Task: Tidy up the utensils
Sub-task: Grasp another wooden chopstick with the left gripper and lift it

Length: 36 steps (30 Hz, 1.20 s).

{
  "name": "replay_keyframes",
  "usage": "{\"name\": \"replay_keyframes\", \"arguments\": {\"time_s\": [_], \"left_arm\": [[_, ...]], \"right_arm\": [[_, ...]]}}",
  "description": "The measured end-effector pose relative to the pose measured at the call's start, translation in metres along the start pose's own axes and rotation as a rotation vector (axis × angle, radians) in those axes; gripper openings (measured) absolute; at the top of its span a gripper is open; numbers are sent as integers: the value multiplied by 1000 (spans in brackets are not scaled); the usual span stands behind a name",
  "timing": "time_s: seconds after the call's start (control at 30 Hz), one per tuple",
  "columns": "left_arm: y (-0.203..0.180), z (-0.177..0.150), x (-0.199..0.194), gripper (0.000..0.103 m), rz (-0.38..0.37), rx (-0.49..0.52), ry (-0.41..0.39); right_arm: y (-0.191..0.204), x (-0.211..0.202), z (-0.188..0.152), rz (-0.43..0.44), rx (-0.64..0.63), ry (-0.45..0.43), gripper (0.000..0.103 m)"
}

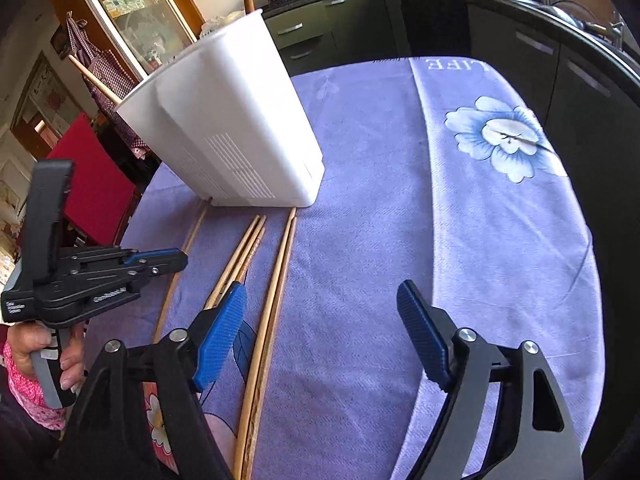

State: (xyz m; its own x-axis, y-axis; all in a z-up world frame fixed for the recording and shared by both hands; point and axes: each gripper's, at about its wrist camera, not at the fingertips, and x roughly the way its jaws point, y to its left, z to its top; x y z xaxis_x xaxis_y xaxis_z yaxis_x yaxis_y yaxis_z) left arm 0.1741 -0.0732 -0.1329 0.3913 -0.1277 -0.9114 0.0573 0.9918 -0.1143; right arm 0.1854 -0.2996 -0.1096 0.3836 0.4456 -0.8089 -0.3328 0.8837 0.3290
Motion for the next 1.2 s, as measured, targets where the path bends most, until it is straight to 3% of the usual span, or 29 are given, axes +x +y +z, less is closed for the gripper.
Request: {"name": "replay_keyframes", "arguments": {"time_s": [0.1, 0.2, 0.33, 0.57, 0.73, 0.97, 1.03, 1.2], "left_arm": [[13, -5, -24, 6, 0, -22, -92], [22, -9, -46, 6, 6, -28, -167], [25, -14, -62, 6, 5, -20, -205], [25, -11, -26, 6, -58, -37, -28], [21, 3, 12, 11, -51, -25, 67], [11, 10, 23, 11, 24, 29, 76], [6, 8, 24, 6, 59, 63, 80], [8, 3, 17, 5, 51, 74, 61]], "right_arm": [[11, 22, 4, -15, -27, 47, 54], [19, 36, 7, -31, -47, 79, 47], [25, 46, 10, -50, -61, 100, 39], [30, 47, 13, -66, -50, 93, 38], [25, 35, 10, -72, -48, 83, 39], [16, 30, 9, -65, -37, 72, 38], [16, 31, 8, -63, -39, 74, 38], [20, 38, 8, -59, -47, 90, 38]]}}
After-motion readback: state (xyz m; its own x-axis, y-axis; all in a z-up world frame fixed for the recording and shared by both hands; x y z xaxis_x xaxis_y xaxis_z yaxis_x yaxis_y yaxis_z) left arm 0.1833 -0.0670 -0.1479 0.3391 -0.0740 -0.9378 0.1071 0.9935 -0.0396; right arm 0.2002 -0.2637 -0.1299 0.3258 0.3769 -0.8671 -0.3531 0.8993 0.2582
